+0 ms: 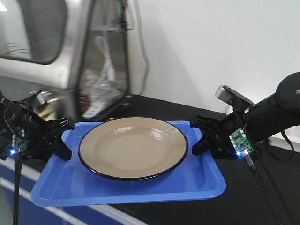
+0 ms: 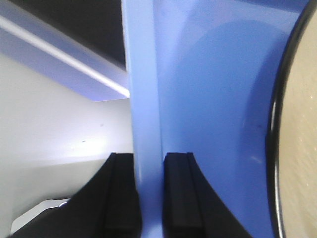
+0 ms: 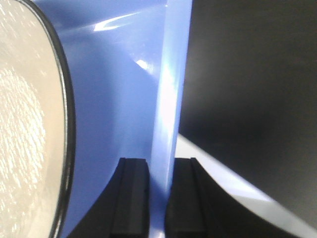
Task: Place disk in tray to left cabinet
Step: 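Hold the tray level with both grippers while driving to the cabinet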
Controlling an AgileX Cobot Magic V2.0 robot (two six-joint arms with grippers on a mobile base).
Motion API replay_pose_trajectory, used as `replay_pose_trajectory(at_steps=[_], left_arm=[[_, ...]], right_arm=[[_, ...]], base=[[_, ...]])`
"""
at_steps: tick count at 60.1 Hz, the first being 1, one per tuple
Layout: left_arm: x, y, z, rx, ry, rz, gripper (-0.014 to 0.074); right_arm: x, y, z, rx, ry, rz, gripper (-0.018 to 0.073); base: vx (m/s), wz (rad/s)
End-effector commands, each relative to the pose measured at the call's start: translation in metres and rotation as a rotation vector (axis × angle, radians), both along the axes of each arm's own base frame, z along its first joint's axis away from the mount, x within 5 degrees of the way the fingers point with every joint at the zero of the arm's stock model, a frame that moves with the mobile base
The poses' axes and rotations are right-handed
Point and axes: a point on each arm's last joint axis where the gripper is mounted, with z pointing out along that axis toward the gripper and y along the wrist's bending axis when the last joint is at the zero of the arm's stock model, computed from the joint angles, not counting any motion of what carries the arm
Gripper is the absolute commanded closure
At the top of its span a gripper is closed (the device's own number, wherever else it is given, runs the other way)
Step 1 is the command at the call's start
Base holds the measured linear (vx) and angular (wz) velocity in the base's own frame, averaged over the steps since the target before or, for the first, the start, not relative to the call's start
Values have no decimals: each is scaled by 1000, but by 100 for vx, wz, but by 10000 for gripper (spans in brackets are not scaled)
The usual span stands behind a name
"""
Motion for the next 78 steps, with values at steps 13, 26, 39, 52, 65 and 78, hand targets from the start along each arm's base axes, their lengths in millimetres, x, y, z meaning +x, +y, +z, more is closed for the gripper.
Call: replay_pose_trajectory(at_steps=[13,26,39,52,65,78], left_arm=[[-19,-26,43,-243,-79,-42,597],[-19,-26,43,-243,-79,-42,597],[-19,-26,43,-243,-79,-42,597],[-19,-26,43,-243,-79,-42,597],[-19,-26,43,-243,-79,-42,597],[-19,-26,43,-243,-77,-43,597]], right_arm=[[-15,18,44,228,-92,13,561],[-15,18,44,228,-92,13,561],[-15,18,44,228,-92,13,561],[-15,18,44,228,-92,13,561],[-15,18,44,228,-92,13,561],[-15,18,44,228,-92,13,561]], base=[[-9,74],[-4,78],[-1,78],[1,78],[4,71],[9,57]])
